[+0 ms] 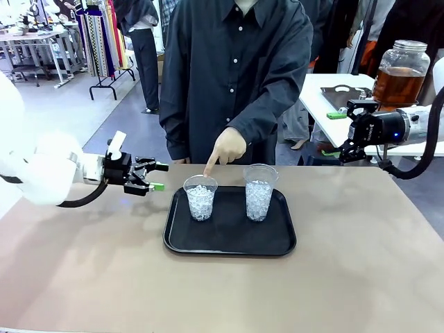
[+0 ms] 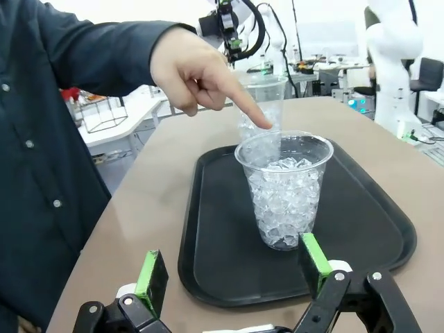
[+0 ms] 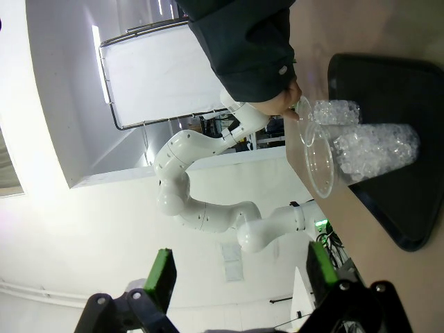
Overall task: Pour the drink into the iced cup.
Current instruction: Pick up the iced cup indicated by the human and present it to them.
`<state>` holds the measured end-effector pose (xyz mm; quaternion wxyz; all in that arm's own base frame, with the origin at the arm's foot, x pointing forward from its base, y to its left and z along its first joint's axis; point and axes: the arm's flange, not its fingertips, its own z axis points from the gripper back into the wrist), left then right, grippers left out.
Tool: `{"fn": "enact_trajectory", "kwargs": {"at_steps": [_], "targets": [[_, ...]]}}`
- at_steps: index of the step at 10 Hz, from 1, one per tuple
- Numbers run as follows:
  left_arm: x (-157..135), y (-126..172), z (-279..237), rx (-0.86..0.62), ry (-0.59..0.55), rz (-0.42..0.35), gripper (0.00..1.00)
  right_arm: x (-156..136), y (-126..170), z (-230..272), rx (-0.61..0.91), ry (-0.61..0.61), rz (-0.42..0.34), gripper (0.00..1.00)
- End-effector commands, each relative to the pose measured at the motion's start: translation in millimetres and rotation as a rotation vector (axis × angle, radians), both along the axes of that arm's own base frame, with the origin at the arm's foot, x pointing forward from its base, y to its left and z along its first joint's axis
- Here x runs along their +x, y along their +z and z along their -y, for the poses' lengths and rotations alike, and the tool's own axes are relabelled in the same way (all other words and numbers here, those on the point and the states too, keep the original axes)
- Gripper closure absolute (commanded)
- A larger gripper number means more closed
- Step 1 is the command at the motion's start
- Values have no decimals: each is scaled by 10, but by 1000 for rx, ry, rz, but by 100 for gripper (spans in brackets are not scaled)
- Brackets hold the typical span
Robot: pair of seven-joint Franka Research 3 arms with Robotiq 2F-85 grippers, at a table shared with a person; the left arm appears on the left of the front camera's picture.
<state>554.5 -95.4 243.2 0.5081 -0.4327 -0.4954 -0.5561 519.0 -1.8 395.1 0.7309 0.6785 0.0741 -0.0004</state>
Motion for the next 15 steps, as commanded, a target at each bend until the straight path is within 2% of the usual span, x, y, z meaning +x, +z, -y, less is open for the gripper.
{"fn": "enact_trajectory", "kwargs": {"at_steps": [1, 7, 15], "targets": [[72, -66, 149, 5, -13, 1, 0, -11, 8, 5, 1, -3, 6, 0], [28, -190, 427, 11, -68, -33, 0, -11, 8, 5, 1, -3, 6, 0], [-220, -214, 617, 16, -128, -68, 0, -11, 8, 5, 1, -3, 6, 0]]}}
